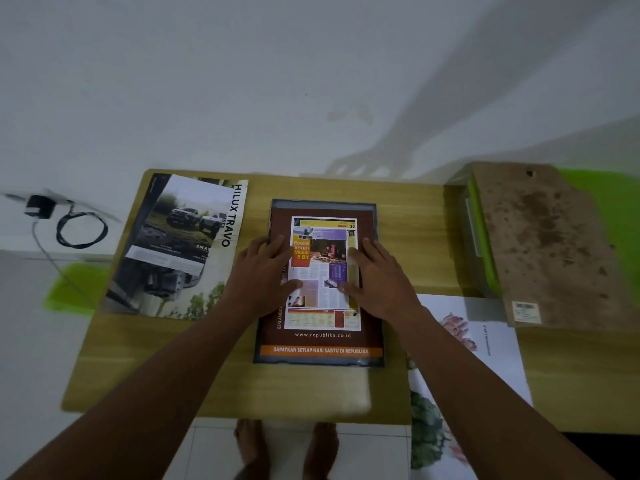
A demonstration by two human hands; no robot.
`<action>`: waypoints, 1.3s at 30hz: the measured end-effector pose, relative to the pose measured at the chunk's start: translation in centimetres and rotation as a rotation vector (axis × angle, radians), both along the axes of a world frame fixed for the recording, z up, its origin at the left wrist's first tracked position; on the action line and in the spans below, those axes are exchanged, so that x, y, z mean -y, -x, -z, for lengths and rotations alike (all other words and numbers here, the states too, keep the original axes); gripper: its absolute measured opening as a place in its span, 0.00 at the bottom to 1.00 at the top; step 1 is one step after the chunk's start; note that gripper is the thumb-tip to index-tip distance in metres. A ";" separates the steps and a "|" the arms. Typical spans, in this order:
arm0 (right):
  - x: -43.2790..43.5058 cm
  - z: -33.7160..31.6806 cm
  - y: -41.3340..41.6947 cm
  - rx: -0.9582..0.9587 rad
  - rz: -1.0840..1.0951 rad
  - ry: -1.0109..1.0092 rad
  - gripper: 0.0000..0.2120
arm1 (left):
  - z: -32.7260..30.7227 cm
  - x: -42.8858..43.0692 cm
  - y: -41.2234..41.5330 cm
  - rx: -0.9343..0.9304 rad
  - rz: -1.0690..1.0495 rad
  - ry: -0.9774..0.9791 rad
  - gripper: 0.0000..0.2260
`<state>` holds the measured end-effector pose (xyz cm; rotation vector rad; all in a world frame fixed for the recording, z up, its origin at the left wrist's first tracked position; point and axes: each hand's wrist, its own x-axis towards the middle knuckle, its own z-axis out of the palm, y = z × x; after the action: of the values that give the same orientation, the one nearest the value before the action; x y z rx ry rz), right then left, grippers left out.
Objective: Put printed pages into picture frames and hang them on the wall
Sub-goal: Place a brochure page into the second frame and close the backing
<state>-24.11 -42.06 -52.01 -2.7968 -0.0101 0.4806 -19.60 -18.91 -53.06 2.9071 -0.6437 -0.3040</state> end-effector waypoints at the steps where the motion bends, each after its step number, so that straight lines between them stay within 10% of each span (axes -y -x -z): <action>1: 0.0 -0.1 0.0 0.004 -0.002 0.001 0.35 | 0.0 0.0 0.0 0.000 0.003 -0.011 0.33; 27: 16.6 -13.9 9.3 0.074 0.479 0.049 0.26 | -14.7 19.3 4.4 0.018 0.405 0.225 0.25; 39: 33.2 -9.4 11.5 0.030 0.540 0.064 0.19 | -10.2 33.8 7.0 -0.118 -0.066 0.360 0.20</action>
<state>-35.56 -75.28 -42.65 -2.7045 0.7417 0.3041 -26.55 -52.75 -42.91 2.5394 -0.5209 -0.3122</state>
